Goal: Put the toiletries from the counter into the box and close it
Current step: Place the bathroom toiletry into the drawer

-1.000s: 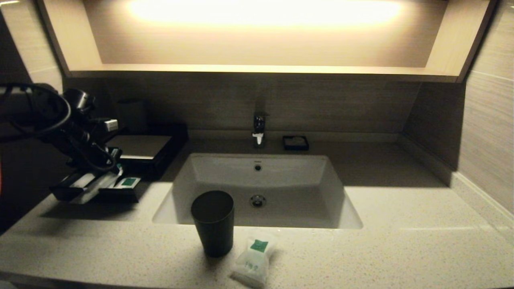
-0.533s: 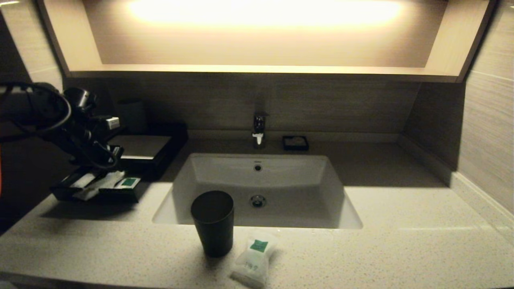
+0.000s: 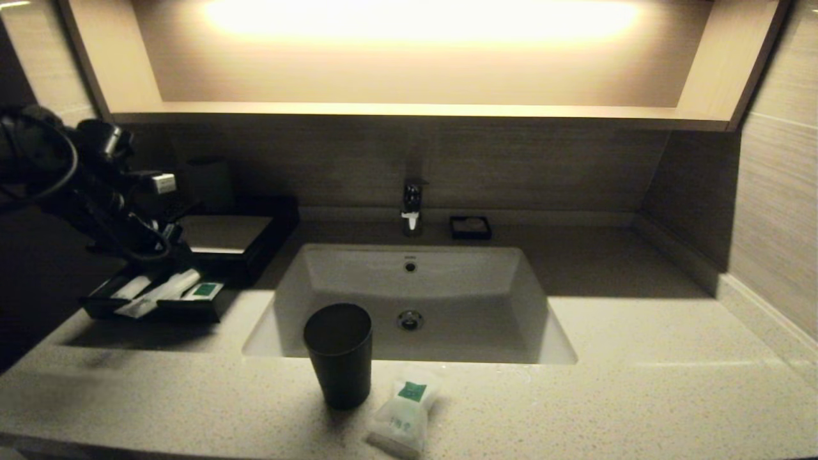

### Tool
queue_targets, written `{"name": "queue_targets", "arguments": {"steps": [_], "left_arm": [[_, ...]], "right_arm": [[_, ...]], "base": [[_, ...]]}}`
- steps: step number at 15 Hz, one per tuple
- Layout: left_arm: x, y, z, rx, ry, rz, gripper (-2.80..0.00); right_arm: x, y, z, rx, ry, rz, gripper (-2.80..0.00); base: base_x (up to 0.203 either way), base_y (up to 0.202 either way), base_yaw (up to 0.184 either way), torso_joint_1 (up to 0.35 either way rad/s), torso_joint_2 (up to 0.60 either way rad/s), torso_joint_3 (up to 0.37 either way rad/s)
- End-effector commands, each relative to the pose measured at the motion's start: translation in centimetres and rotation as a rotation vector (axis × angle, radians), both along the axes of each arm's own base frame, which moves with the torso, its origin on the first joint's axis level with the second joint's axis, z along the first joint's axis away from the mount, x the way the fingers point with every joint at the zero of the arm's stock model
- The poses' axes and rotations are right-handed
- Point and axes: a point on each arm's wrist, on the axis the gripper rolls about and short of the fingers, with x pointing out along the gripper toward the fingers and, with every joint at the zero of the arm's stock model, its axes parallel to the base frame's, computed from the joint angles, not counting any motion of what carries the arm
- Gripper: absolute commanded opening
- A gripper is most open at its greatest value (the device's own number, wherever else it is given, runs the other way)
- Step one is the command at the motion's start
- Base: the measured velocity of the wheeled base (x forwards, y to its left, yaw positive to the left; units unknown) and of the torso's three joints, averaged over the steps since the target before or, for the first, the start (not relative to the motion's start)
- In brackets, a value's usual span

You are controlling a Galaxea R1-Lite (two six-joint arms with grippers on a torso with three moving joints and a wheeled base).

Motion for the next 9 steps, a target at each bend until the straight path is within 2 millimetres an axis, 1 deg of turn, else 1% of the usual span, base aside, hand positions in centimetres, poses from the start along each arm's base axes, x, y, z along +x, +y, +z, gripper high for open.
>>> {"name": "queue_targets", "arguments": {"steps": [1, 4, 5, 6, 9], "left_arm": [[-3.2, -0.3, 3.8, 0.013, -0.068, 0.008, 0.0], [-7.6, -0.3, 7.1, 0.019, -0.096, 0.028, 0.0], [-8.9, -0.3, 7.7, 0.016, -0.091, 0.037, -2.8], [-9.8, -0.3, 7.8, 0.011, -0.069, 0.046, -2.8], [-11.1, -0.1, 6.7, -0.009, -0.007, 0.063, -2.8]], "right_arm": [[0.0, 0.0, 0.0, 0.0, 0.002, 0.001, -2.8], [0.0, 0.0, 0.0, 0.0, 0.002, 0.001, -2.8], [0.0, 0.0, 0.0, 0.0, 0.001, 0.001, -2.8], [0.0, 0.0, 0.0, 0.0, 0.002, 0.001, -2.8], [0.0, 0.0, 0.0, 0.0, 0.002, 0.001, -2.8]], "base": [[0.0, 0.0, 0.0, 0.0, 0.0, 0.0], [0.0, 0.0, 0.0, 0.0, 0.0, 0.0], [0.0, 0.0, 0.0, 0.0, 0.0, 0.0], [0.0, 0.0, 0.0, 0.0, 0.0, 0.0], [0.0, 0.0, 0.0, 0.0, 0.0, 0.0]]}}
